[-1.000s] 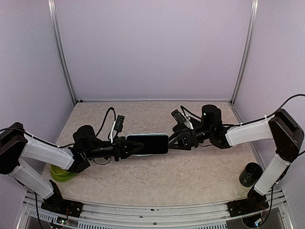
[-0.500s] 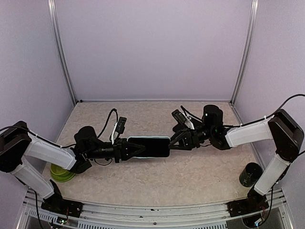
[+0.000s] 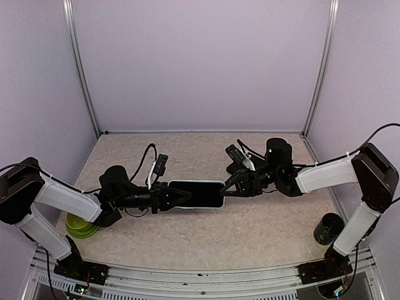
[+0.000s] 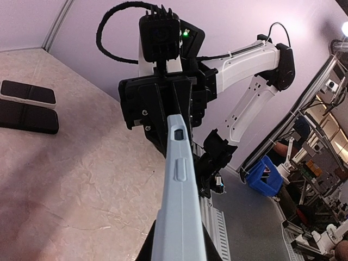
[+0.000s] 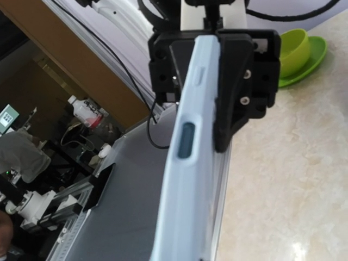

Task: Put the phone into the phone case
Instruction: Press the corner of the phone case at the bottom right corner of the phone case.

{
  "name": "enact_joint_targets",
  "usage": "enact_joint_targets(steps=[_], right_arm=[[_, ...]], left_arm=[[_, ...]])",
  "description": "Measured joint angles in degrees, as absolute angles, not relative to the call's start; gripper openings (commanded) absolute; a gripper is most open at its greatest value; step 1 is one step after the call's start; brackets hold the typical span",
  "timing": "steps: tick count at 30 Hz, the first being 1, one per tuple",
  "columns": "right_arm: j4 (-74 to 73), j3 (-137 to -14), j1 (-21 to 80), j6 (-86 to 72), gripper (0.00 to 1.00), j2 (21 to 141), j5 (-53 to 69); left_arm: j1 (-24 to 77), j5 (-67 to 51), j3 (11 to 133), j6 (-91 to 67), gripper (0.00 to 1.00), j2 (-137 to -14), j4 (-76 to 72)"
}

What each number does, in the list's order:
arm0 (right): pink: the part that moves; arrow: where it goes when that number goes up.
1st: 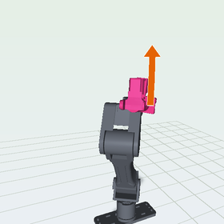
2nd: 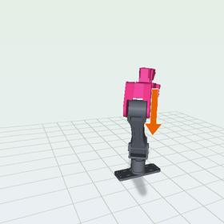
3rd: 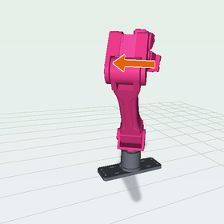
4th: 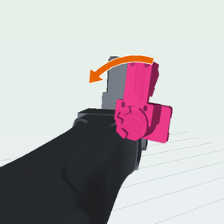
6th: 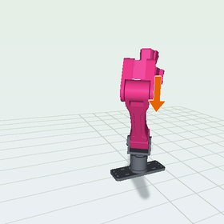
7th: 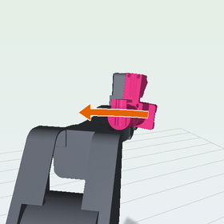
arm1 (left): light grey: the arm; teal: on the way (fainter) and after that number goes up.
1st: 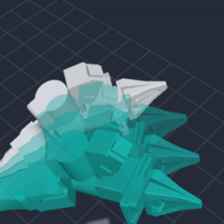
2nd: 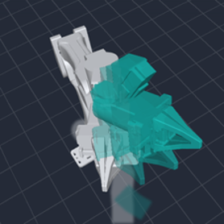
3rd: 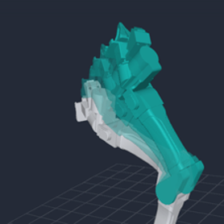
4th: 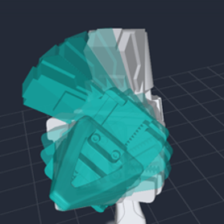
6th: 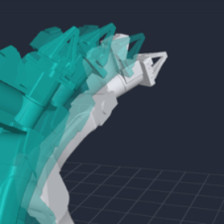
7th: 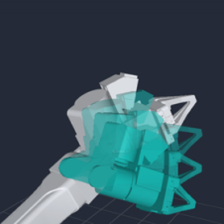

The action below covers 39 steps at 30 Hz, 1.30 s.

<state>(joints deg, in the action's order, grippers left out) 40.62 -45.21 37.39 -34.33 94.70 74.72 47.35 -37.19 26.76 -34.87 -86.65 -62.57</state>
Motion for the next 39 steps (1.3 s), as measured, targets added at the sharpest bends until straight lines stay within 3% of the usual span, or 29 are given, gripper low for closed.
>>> enact_joint_targets(steps=[3,11,16,21,25,29,34,39], right_arm=[[38.9,-45.4,37.3,-32.6,0.00,94.7,73.6],[28.6,-48.2,36.9,-26.6,0.00,93.8,67.7],[25.2,-49.1,36.8,-25.2,0.00,93.5,65.2],[24.6,-49.1,36.8,-25.4,0.33,93.4,64.7],[24.8,-49.1,36.8,-26.8,0.37,93.3,64.9],[25.1,-49.2,36.8,-28.0,0.29,93.3,65.1],[25.4,-49.2,36.6,-29.1,0.01,93.3,65.1],[25.9,-49.6,36.2,-28.3,0.00,93.3,64.6]], left_arm=[[47.3,-36.8,26.9,-35.6,0.11,-86.7,-61.7],[46.3,-34.4,27.4,-35.8,0.12,-86.7,-59.8],[46.3,-33.2,27.4,-35.8,0.00,-86.7,-59.2],[46.3,-32.8,27.4,-35.7,0.00,-86.7,-59.0],[46.3,-32.5,27.5,-35.6,0.00,-87.4,-58.0],[46.3,-32.5,27.5,-35.6,0.00,-87.4,-58.2],[46.4,-32.9,27.5,-35.7,0.00,-87.4,-59.1],[46.4,-32.5,27.5,-37.0,0.00,-87.4,-59.6]])
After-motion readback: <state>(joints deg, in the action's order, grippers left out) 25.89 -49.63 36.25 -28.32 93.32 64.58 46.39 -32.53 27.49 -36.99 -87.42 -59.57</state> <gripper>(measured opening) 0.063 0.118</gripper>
